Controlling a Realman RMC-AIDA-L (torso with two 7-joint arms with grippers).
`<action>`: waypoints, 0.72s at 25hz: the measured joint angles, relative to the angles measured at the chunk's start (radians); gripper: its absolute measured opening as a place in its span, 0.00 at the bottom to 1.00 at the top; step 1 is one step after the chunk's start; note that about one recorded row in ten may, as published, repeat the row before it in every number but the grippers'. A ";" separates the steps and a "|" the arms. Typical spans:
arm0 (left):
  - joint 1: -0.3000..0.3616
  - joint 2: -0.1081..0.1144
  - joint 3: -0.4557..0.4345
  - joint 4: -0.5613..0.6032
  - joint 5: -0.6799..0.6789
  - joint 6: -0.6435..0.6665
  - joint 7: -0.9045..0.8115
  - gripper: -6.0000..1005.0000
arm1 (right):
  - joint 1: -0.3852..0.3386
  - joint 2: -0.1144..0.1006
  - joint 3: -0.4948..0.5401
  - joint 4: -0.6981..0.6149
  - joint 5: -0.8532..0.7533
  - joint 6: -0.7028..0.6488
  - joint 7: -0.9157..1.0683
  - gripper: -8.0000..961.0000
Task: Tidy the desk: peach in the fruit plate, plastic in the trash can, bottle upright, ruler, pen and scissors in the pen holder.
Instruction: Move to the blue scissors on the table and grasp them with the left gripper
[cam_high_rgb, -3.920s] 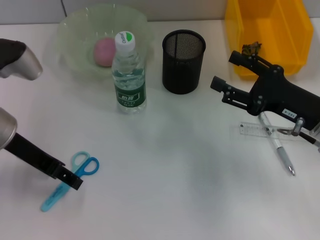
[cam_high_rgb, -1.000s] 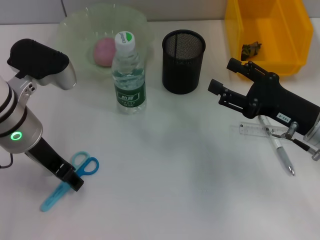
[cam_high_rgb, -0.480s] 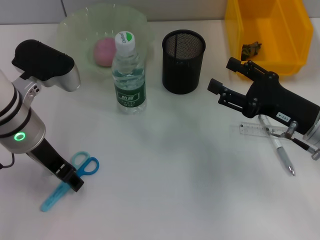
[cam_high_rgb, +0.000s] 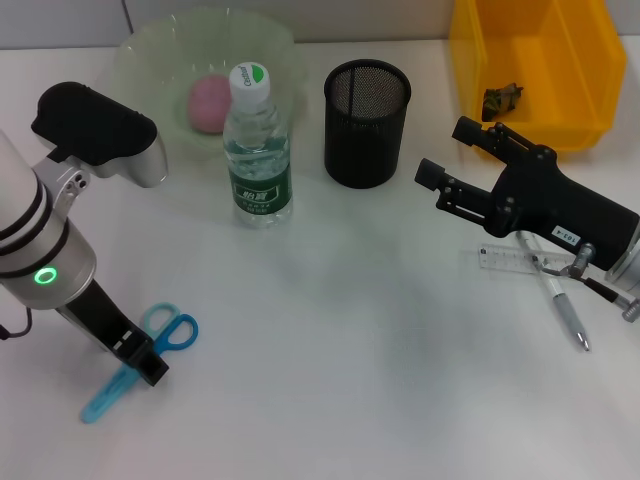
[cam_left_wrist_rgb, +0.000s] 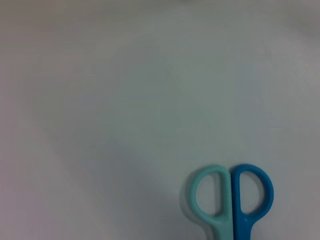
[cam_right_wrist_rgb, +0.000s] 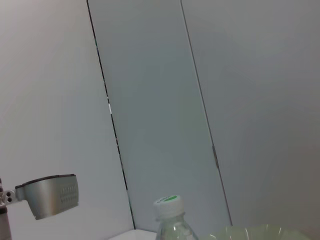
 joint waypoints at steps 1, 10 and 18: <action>0.000 0.000 0.000 0.000 0.000 0.000 0.000 0.70 | 0.000 0.000 0.000 0.000 0.000 0.000 0.000 0.86; -0.001 -0.001 0.015 0.005 0.008 -0.001 -0.010 0.69 | -0.003 0.000 0.000 0.000 0.000 0.002 0.000 0.86; -0.007 -0.001 0.037 0.007 0.011 -0.004 -0.016 0.68 | -0.005 0.000 0.002 0.000 0.000 0.002 0.000 0.86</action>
